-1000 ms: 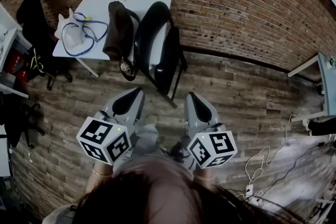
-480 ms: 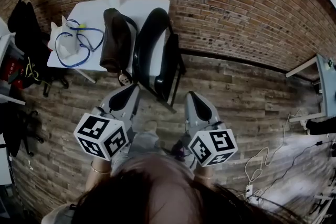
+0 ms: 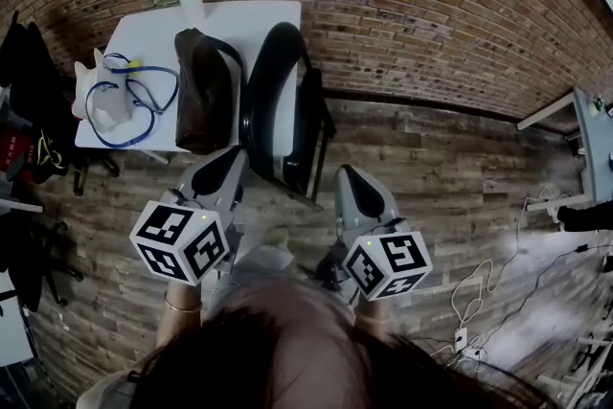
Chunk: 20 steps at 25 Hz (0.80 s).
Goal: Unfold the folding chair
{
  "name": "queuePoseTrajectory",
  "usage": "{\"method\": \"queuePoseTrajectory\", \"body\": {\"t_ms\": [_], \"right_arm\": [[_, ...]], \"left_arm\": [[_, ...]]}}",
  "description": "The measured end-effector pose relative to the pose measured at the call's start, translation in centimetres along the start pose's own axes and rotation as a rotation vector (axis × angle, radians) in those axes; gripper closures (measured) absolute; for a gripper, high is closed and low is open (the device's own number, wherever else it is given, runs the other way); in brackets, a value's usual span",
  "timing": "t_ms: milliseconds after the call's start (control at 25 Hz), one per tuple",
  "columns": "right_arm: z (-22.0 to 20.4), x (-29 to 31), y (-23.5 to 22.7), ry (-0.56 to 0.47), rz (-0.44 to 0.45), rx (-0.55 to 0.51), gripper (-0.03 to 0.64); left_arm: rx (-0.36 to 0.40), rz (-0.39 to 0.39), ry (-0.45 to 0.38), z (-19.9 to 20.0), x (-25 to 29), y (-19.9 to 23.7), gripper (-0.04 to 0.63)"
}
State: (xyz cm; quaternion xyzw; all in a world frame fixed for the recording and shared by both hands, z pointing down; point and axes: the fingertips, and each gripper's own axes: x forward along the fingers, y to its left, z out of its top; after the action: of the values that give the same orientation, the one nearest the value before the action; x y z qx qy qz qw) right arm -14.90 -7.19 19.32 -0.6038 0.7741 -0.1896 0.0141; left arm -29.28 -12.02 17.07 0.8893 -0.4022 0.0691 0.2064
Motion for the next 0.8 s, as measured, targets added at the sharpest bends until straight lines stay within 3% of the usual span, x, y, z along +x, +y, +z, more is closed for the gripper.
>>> {"method": "queuePoseTrajectory", "body": {"t_ms": [800], "right_arm": [[-2.2,6.3,-3.2,0.07,-0.074,0.033,0.578]], "left_arm": [[-0.003,-0.025,0.086,0.1,5.3,5.9,0.574]]}}
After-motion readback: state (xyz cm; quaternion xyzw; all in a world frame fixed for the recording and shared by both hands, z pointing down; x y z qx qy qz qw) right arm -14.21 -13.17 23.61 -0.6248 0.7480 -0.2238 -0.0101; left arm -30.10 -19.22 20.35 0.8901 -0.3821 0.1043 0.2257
